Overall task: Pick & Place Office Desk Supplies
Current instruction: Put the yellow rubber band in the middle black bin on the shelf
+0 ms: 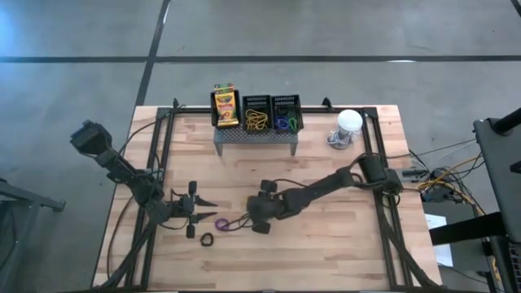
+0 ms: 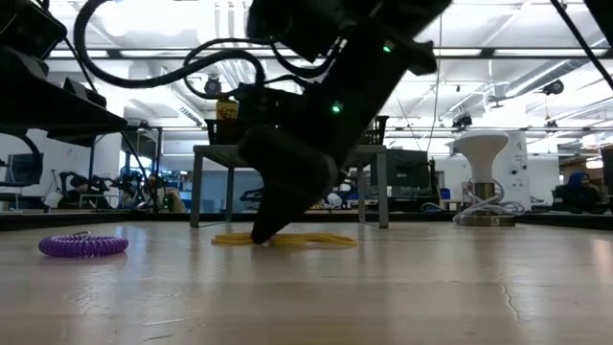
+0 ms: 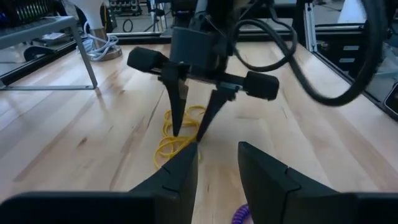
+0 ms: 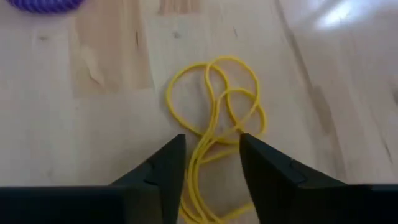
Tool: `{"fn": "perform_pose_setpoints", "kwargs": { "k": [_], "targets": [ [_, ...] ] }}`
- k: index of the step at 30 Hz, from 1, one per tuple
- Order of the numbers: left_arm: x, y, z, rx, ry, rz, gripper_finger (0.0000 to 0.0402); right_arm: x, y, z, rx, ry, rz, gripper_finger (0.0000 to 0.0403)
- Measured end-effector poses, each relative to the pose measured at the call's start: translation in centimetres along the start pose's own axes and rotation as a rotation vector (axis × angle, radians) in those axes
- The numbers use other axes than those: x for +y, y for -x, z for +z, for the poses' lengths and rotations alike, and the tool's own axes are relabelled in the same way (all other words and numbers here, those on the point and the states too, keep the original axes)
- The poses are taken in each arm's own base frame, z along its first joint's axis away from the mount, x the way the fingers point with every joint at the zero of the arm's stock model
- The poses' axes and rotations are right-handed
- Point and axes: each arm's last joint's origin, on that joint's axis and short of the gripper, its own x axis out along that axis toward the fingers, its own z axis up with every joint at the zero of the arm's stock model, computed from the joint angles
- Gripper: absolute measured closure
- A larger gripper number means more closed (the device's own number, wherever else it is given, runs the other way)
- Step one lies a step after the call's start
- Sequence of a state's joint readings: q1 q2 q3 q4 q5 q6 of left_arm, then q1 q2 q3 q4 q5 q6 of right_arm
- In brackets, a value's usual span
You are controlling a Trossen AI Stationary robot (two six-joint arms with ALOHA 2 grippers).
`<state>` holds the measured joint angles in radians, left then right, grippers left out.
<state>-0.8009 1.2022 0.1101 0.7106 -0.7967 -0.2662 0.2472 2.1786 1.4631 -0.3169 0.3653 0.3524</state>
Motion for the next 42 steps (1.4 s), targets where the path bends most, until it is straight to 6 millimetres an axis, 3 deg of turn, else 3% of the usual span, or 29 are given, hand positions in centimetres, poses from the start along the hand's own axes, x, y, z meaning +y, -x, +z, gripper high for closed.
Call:
{"fn": "perform_pose_setpoints", "kwargs": {
  "k": [8, 12, 15, 21, 28, 32, 37, 42],
  "targets": [
    [0.0, 0.0, -0.1, 0.005, -0.001, 0.001, 0.0282, -0.2, 0.8, 0.5, 0.065, -0.011, -0.005, 0.0376],
    [0.0, 0.0, -0.1, 0.005, -0.001, 0.001, 0.0282, 0.0, 2.3, 1.5, 0.001, 0.024, -0.035, 0.0391],
    [0.0, 0.0, -0.1, 0.006, 0.001, 0.001, 0.0282, 0.0, 4.5, 2.7, -0.083, 0.039, -0.095, 0.0394],
    [0.0, 0.0, -0.1, 0.011, 0.008, 0.003, 0.0282, -1.4, 10.9, 5.4, -0.278, 0.048, -0.212, 0.0394],
    [0.0, 0.0, -0.2, 0.013, 0.009, 0.004, 0.0282, -5.6, 17.6, 8.9, -0.500, 0.053, -0.279, 0.0394],
    [0.1, 0.0, -0.2, 0.016, 0.006, 0.005, 0.0282, -7.9, 19.8, 9.5, -0.534, 0.043, -0.267, 0.0394],
    [0.1, 0.0, -0.2, 0.016, 0.006, 0.005, 0.0282, -7.4, 19.5, 8.9, -0.474, 0.075, -0.018, 0.0394],
    [0.1, 0.0, -0.3, 0.021, 0.012, 0.006, 0.0282, -5.2, 14.5, 6.1, -0.293, 0.088, 0.049, 0.0394]
  ]
}}
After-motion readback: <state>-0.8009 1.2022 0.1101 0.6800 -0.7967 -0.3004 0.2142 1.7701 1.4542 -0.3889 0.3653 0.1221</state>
